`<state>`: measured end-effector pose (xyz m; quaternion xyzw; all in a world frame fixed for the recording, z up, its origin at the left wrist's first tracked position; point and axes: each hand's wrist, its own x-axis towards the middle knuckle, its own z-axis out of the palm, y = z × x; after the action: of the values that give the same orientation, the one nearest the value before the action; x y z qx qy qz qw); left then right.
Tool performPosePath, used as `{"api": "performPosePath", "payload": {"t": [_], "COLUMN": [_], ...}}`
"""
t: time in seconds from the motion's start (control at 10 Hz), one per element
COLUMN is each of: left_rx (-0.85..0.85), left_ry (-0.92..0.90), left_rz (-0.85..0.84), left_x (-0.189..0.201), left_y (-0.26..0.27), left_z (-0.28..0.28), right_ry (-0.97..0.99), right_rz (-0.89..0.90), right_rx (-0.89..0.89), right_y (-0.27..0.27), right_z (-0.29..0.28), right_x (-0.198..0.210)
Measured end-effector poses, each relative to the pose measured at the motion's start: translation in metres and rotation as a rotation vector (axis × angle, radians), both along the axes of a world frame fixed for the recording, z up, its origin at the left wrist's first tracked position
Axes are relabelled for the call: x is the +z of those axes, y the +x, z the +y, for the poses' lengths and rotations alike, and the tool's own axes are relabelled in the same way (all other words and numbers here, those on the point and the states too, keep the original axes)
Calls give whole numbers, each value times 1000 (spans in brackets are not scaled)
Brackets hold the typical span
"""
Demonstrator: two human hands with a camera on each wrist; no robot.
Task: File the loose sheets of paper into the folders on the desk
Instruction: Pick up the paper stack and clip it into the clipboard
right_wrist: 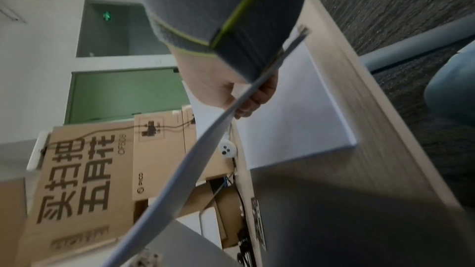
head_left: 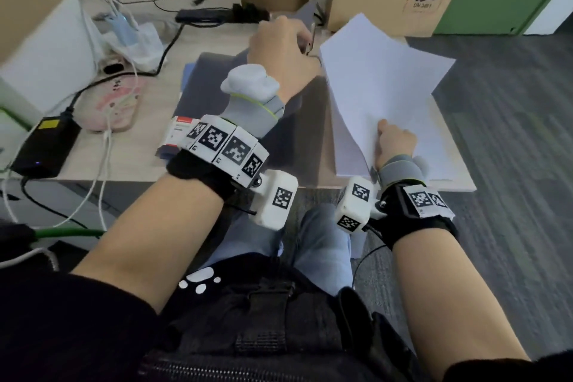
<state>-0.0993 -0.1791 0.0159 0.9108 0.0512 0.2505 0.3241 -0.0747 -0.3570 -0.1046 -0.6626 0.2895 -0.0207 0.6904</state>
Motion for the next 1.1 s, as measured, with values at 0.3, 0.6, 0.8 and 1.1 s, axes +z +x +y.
{"api": "performPosePath", "payload": {"t": [0.3, 0.6, 0.8, 1.1], "left_rx": [123, 118, 153, 240], "left_ry": [-302, -490, -545, -591], "left_rz": [-134, -183, -241, -292], "left_x": [35, 41, 48, 52], "left_y": [-17, -17, -16, -24], "left_z": [41, 73, 103, 164], "right_ry": [-321, -524, -515, -565], "right_rz": [107, 85, 99, 109], "right_rx": [256, 428, 494, 477], "right_y": [3, 13, 15, 7], "right_z": [60, 99, 112, 121], "right_x": [17, 27, 30, 33]}}
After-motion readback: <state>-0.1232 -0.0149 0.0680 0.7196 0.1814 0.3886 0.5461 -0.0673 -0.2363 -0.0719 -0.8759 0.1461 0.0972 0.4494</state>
